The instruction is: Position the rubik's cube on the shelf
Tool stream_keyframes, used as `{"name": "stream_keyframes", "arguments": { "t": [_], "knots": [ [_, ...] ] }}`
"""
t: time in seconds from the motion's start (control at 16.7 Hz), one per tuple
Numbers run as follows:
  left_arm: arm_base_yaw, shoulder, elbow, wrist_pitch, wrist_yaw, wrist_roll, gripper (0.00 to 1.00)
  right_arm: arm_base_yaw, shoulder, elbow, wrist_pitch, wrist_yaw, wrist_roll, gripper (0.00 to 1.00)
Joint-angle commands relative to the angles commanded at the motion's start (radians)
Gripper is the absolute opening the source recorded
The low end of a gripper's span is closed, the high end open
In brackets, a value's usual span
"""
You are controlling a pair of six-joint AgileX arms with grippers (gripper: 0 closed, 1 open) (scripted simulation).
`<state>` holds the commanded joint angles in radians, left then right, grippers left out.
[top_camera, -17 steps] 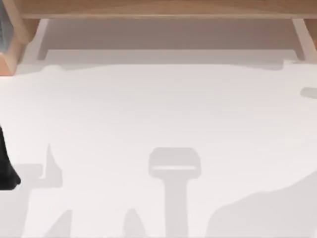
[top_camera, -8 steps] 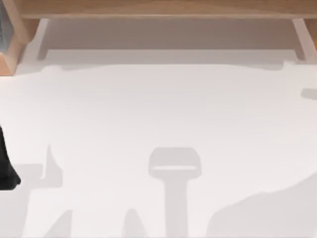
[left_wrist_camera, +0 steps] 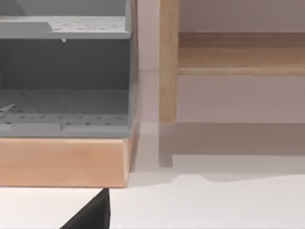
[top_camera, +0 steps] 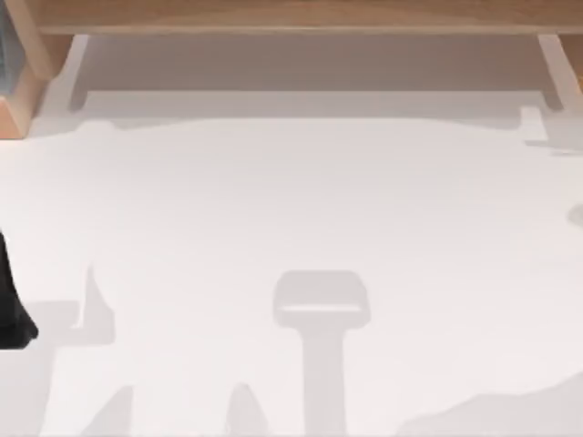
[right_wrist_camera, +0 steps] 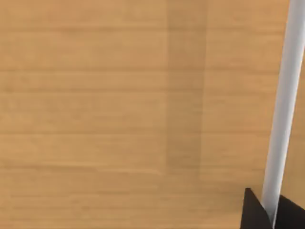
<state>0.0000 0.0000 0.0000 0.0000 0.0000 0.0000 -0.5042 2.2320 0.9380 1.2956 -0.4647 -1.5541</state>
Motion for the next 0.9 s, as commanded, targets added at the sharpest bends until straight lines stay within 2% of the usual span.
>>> {"name": "stream_keyframes", "arguments": {
  "t": [0.36, 0.72, 0.9],
  "knots": [
    [0.0, 0.0, 0.0, 0.0, 0.0, 0.0, 1.0, -0.006, -0.006, -0.015, 0.011, -0.003, -0.001, 0.0],
    [0.0, 0.0, 0.0, 0.0, 0.0, 0.0, 1.0, -0.075, -0.086, -0.217, 0.125, -0.076, 0.006, 0.0],
    [0.0, 0.0, 0.0, 0.0, 0.0, 0.0, 1.0, -0.087, -0.097, -0.243, 0.145, -0.088, 0.001, 0.0]
  ]
}}
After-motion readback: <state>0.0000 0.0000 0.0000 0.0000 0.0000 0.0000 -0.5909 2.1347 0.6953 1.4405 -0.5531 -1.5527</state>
